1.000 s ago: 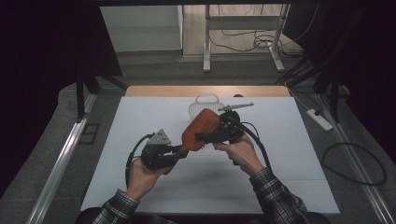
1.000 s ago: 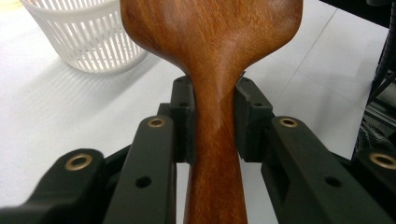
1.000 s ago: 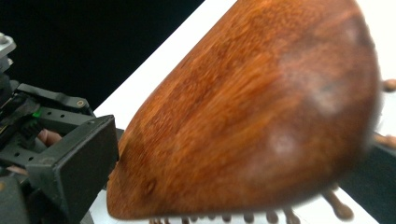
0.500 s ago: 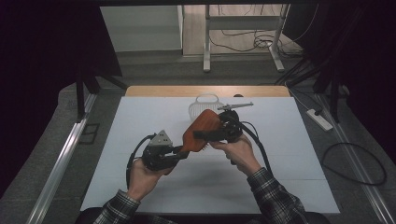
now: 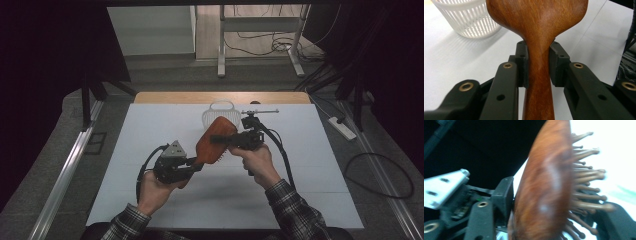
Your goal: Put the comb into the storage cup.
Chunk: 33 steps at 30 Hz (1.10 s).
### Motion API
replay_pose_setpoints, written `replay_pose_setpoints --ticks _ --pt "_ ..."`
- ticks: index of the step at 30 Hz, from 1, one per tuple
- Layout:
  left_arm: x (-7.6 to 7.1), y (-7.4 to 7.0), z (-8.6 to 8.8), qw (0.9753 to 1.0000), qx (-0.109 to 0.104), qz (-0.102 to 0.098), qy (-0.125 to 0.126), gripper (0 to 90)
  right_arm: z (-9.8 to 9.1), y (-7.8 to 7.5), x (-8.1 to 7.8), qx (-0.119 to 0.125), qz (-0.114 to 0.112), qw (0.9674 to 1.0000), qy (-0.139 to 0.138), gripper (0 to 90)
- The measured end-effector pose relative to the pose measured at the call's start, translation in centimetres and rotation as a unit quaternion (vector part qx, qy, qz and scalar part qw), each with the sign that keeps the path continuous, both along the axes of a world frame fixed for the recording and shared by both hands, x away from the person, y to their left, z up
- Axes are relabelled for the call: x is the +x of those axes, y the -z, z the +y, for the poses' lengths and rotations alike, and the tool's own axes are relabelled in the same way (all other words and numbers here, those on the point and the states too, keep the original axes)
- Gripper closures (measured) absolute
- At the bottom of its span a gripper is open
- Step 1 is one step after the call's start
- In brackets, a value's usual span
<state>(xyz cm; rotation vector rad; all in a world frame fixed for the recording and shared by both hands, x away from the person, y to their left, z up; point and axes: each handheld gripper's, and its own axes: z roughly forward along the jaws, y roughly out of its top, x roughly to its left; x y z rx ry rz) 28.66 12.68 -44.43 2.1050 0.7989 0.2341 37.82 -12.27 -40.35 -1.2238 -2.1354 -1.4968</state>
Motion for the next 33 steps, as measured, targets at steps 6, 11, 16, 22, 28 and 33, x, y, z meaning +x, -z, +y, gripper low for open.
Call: replay_pose_setpoints --ticks 6,11,16,22,28,33 --pt "0.2 0.3 -0.2 0.9999 0.01 0.006 0.003 72.0 -0.3 0.2 0.3 0.017 0.027 0.9993 -0.019 51.0" --pt "0.3 0.4 -0.2 0.9999 0.007 0.009 0.009 71.7 -0.1 0.1 0.1 0.025 0.027 0.999 -0.026 56.5" --pt "0.5 0.3 0.0 0.9999 -0.003 0.013 0.009 68.6 -0.2 -0.2 -0.1 0.027 0.019 0.9991 -0.026 57.8" --pt "0.5 0.0 0.5 0.9998 -0.002 0.016 -0.008 47.0 -0.1 -0.3 -0.4 0.011 -0.006 0.9997 -0.022 57.9" --pt "0.7 0.1 1.1 0.9996 0.001 0.024 -0.015 27.8 -0.4 -0.6 -0.5 0.014 -0.015 0.9996 -0.017 57.8" --pt "0.5 0.3 1.8 0.9994 -0.006 0.03 -0.019 17.0 -0.7 -1.0 -0.6 0.016 -0.021 0.9996 -0.011 57.7"
